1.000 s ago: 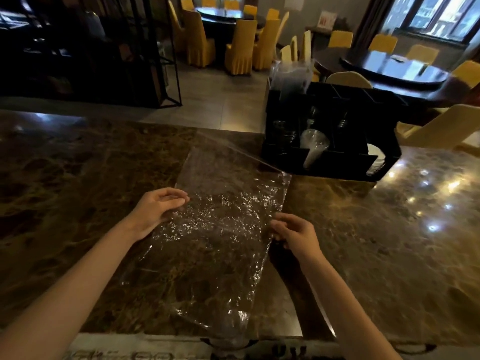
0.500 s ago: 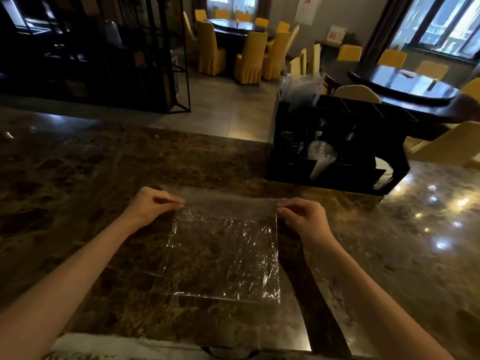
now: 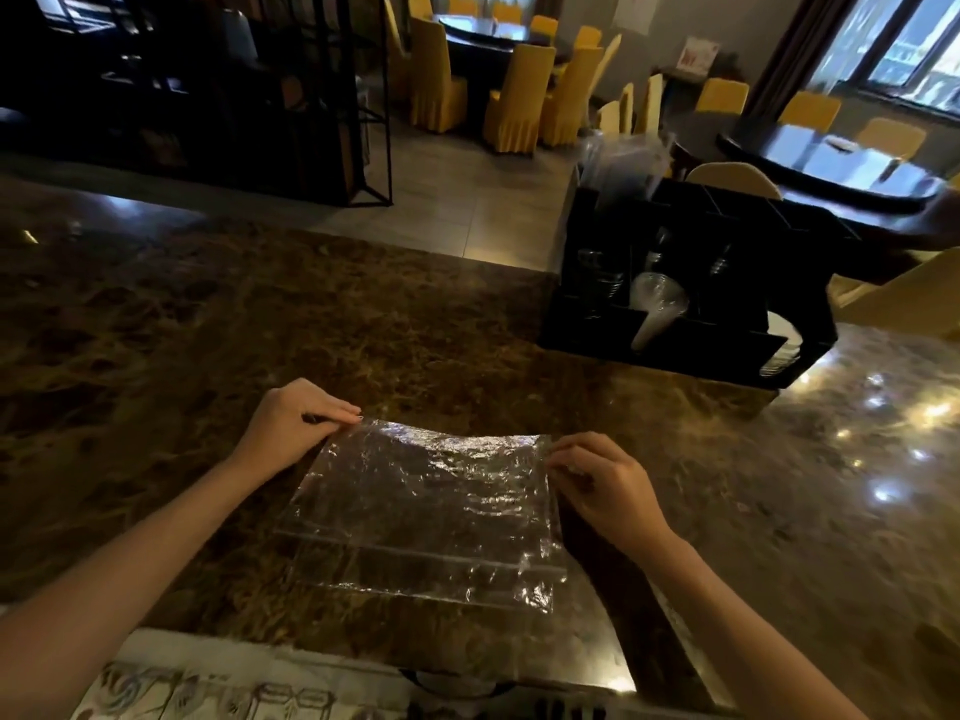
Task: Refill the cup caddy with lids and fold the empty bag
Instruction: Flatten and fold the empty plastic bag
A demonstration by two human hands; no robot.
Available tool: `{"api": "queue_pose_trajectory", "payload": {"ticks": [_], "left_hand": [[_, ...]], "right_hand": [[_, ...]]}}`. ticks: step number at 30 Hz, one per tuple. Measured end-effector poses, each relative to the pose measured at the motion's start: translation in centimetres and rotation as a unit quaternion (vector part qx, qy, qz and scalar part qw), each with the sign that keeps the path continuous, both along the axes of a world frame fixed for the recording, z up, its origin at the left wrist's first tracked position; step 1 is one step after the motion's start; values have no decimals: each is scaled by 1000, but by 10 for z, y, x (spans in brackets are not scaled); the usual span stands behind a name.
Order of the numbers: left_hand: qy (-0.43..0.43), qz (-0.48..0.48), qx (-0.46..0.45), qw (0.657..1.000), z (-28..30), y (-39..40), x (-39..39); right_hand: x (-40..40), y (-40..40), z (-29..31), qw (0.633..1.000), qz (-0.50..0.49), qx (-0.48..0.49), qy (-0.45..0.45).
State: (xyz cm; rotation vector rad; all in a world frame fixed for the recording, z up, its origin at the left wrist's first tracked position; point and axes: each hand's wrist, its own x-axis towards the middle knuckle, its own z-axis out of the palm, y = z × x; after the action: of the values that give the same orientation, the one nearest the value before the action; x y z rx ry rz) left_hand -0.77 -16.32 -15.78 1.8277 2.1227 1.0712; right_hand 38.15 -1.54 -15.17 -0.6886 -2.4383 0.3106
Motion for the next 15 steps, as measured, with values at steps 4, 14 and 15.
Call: {"api": "queue_pose_trajectory", "payload": {"ticks": [4,14,15], "left_hand": [[23,-11,8,1000,1,-6,3],[109,-35,-21,993,11,-18,19],[109,-31,-11,994,14,-17,25]], "right_hand": [[3,-8,-9,1000,-8,16,-23],[8,-8,-1,994,-40,-20,-101],[4,-8,6,995,-51,-22,-87]]}}
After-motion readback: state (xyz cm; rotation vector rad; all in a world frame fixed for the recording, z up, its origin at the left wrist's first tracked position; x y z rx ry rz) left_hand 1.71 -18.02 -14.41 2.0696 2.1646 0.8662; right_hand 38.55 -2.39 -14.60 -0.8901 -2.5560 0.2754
